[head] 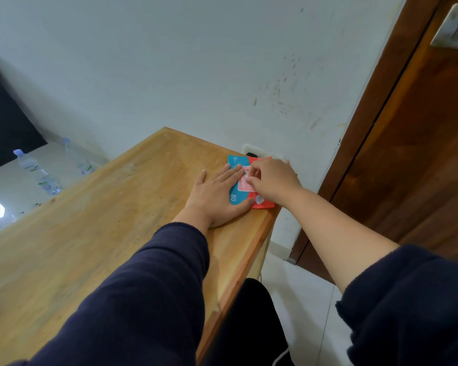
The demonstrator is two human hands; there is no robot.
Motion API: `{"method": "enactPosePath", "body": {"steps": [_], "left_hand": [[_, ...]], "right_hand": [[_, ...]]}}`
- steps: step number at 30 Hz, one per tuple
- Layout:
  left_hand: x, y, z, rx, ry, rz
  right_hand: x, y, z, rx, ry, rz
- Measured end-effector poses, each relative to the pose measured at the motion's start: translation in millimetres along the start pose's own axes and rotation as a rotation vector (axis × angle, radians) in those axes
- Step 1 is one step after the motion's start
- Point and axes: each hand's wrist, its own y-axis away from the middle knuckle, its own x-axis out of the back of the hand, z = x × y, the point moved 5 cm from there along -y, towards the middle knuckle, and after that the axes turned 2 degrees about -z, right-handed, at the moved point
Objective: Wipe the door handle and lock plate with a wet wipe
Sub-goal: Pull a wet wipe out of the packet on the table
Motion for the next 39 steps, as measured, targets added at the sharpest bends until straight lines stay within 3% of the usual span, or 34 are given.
{"method": "enactPosePath", "body": {"steps": [12, 17, 21, 25, 33, 39], "left_hand": [[-1, -1, 0, 0.003, -0.03, -0.025], [-1, -2, 0, 0.006, -0.034, -0.029], [-2, -2, -1, 0.005, -0.042, -0.021], [-2, -2, -1, -0.001, -0.033, -0.008], [-3, -3, 0, 0.015, -0.045, -0.04], [-2, -3, 2, 0.034, -0.034, -0.052]], "right_hand": [[6, 3, 8, -0.169, -0.501, -0.057], [12, 1, 13, -0.233, -0.415, 0.041], [16, 3, 6, -0.143, -0.271, 0.094], [13, 4, 0, -0.092, -0.166, 0.067], [27, 10, 6, -0.13, -0.28, 0.027], [27, 3, 21, -0.314, -0.222, -0.062]]}}
